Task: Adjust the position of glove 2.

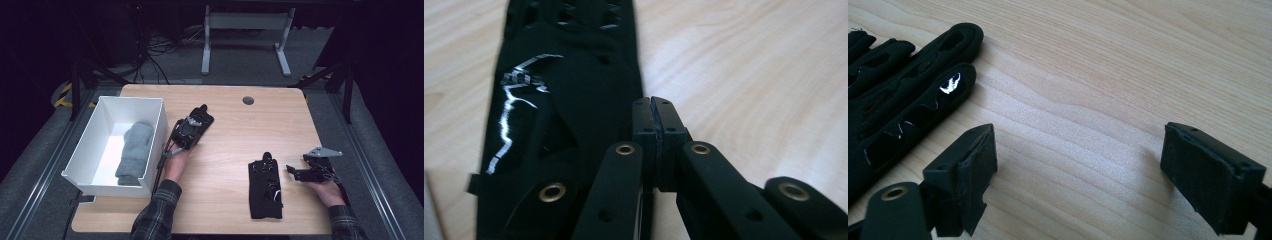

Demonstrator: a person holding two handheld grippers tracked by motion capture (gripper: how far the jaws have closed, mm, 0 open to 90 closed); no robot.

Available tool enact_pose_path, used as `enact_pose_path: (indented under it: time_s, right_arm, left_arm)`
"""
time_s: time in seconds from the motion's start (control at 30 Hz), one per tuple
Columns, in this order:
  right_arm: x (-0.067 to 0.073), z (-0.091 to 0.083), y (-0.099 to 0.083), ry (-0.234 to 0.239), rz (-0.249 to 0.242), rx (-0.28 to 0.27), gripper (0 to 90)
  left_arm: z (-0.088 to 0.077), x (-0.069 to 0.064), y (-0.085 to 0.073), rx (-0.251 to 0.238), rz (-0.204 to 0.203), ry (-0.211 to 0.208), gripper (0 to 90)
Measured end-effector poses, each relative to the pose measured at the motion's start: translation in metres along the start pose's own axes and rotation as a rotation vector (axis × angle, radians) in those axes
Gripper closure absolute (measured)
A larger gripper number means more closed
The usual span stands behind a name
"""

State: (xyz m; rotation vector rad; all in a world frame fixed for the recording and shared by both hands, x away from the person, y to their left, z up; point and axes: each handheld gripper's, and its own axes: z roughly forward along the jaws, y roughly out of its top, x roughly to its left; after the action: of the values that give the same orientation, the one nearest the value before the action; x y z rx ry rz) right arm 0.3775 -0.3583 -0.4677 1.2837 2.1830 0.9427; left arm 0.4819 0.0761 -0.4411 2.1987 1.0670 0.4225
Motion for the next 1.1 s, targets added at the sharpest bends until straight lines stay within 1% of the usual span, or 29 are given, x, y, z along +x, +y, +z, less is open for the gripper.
enact_pose_path:
  time_s: [0.03, 0.07, 0.13, 0.2, 0.27, 0.3, 0.33, 0.43, 0.47, 0.5, 0.53, 0.57, 0.6, 0.7, 0.73, 0.77, 0.8, 0.87, 0.93, 0.97, 1.0, 1.03, 1.1]
  right_arm:
    - [0.000, 0.000, 0.000, 0.000, 0.000, 0.000, 15.4]
    - [0.000, 0.000, 0.000, 0.000, 0.000, 0.000, 15.4]
    - [0.000, 0.000, 0.000, 0.000, 0.000, 0.000, 15.4]
    - [0.000, 0.000, 0.000, 0.000, 0.000, 0.000, 15.4]
    - [0.000, 0.000, 0.000, -0.001, 0.000, 0.000, 15.5]
    - [0.000, 0.000, 0.000, -0.001, 0.000, 0.000, 15.5]
    - [0.000, 0.000, 0.000, -0.001, 0.000, 0.000, 15.5]
    - [0.000, 0.000, 0.000, -0.001, 0.000, 0.000, 15.5]
    - [0.000, 0.000, 0.000, -0.001, 0.000, 0.000, 15.5]
    - [0.000, 0.000, 0.000, -0.001, 0.000, 0.000, 15.5]
    - [0.000, 0.000, 0.000, -0.001, 0.000, 0.000, 15.5]
    - [0.000, 0.000, 0.000, -0.001, 0.000, -0.001, 15.5]
    - [0.000, 0.000, 0.000, -0.001, 0.000, -0.001, 15.5]
    - [0.000, 0.000, 0.000, -0.001, -0.001, 0.000, 15.6]
    - [0.000, 0.000, 0.000, -0.001, 0.000, -0.001, 15.5]
    - [0.000, 0.000, 0.000, -0.001, 0.000, -0.001, 15.5]
    - [0.000, 0.000, 0.000, -0.001, 0.000, 0.000, 15.5]
    - [0.000, 0.000, 0.000, -0.001, 0.000, -0.001, 15.6]
    - [0.000, 0.000, 0.000, -0.001, 0.000, -0.001, 15.6]
    - [0.000, 0.000, 0.000, -0.001, 0.000, 0.000, 15.6]
    - [0.000, 0.000, 0.000, -0.001, -0.001, -0.001, 15.6]
    - [0.000, 0.000, 0.000, -0.001, -0.001, -0.001, 15.6]
    - [0.000, 0.000, 0.000, -0.001, 0.000, 0.000, 15.5]
  left_arm:
    - [0.001, 0.002, 0.001, -0.006, -0.005, 0.000, 89.9]
    - [0.002, 0.003, 0.003, -0.008, 0.004, 0.014, 89.9]
    - [0.006, 0.005, 0.005, 0.001, -0.002, 0.016, 89.9]
    - [0.012, 0.009, 0.006, 0.024, -0.003, 0.033, 89.9]
    - [0.019, 0.012, 0.004, 0.050, -0.022, 0.033, 89.9]
    - [0.021, 0.014, 0.002, 0.053, -0.023, 0.024, 89.9]
    - [0.021, 0.014, 0.001, 0.042, -0.034, 0.015, 90.0]
    - [0.020, 0.014, 0.000, 0.047, -0.033, 0.003, 90.0]
    - [0.018, 0.013, -0.002, 0.050, -0.026, -0.015, 90.0]
    - [0.018, 0.013, -0.002, 0.050, -0.026, -0.015, 90.0]
    - [0.017, 0.011, -0.003, 0.051, -0.028, -0.026, 90.0]
    - [0.015, 0.009, -0.006, 0.044, -0.030, -0.049, 90.0]
    - [0.015, 0.009, -0.006, 0.044, -0.030, -0.049, 90.0]
    - [0.012, 0.002, -0.010, 0.042, -0.017, -0.072, 90.0]
    - [0.010, -0.003, -0.012, 0.043, -0.006, -0.084, 90.0]
    - [0.010, -0.003, -0.012, 0.043, -0.006, -0.084, 90.0]
    - [0.009, -0.005, -0.014, 0.043, -0.007, -0.093, 90.0]
    - [0.006, -0.010, -0.016, 0.046, 0.002, -0.112, 90.0]
    - [0.004, -0.013, -0.019, 0.052, -0.001, -0.137, 90.0]
    - [0.003, -0.014, -0.020, 0.048, 0.000, -0.141, 90.0]
    - [0.002, -0.017, -0.022, 0.046, 0.005, -0.160, 90.0]
    - [0.002, -0.017, -0.022, 0.046, 0.005, -0.160, 90.0]
    - [0.000, -0.021, -0.025, 0.047, 0.007, -0.182, 90.0]
